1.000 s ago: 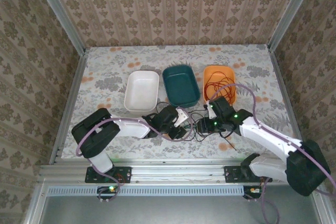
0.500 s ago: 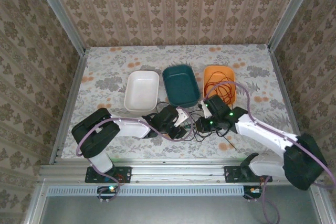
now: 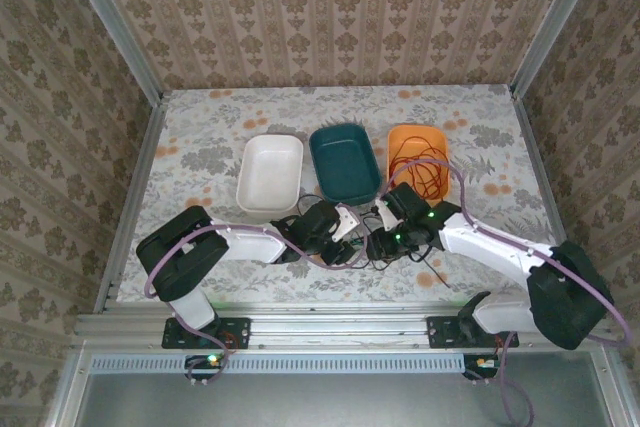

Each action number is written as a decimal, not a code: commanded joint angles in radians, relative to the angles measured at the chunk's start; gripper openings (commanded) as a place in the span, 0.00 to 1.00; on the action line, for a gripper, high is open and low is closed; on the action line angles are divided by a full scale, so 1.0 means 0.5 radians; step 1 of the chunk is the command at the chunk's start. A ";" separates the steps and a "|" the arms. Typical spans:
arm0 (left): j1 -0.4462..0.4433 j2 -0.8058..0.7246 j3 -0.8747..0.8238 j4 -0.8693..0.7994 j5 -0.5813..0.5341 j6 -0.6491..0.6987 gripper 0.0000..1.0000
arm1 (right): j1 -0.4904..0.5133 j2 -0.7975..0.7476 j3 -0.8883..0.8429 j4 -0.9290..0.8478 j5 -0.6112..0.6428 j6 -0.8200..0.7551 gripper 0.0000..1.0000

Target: Untangle the cables

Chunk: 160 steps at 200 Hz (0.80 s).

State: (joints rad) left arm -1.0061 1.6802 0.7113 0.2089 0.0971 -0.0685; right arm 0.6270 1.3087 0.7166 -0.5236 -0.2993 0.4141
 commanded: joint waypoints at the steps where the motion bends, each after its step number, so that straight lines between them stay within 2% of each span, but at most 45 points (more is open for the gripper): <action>1: 0.026 0.014 0.001 -0.096 -0.015 -0.016 0.54 | 0.019 0.064 0.009 -0.097 0.020 -0.022 0.40; 22: 0.027 0.012 0.003 -0.110 -0.017 -0.013 0.54 | 0.019 0.082 0.006 -0.074 0.059 -0.010 0.36; 41: 0.027 0.008 0.004 -0.123 -0.010 -0.016 0.54 | 0.019 0.063 0.003 -0.075 0.078 -0.009 0.19; 55: 0.027 0.008 -0.001 -0.128 -0.007 -0.012 0.54 | 0.016 0.034 0.006 -0.095 0.092 -0.009 0.16; 66: 0.027 0.008 -0.002 -0.128 -0.010 -0.008 0.54 | 0.010 0.001 0.003 -0.112 0.092 -0.003 0.20; 84: 0.027 0.014 0.004 -0.144 -0.007 0.004 0.54 | 0.007 -0.051 0.006 -0.164 0.091 0.010 0.35; 96: 0.029 0.013 0.010 -0.154 -0.010 0.014 0.54 | 0.004 -0.093 0.006 -0.210 0.118 0.023 0.38; 160: 0.030 0.034 0.016 -0.139 0.008 -0.001 0.54 | 0.004 -0.163 -0.022 -0.314 0.182 0.041 0.39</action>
State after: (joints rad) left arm -1.0050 1.6802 0.7113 0.2058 0.1001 -0.0677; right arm 0.6331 1.2312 0.7166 -0.6231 -0.2386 0.4225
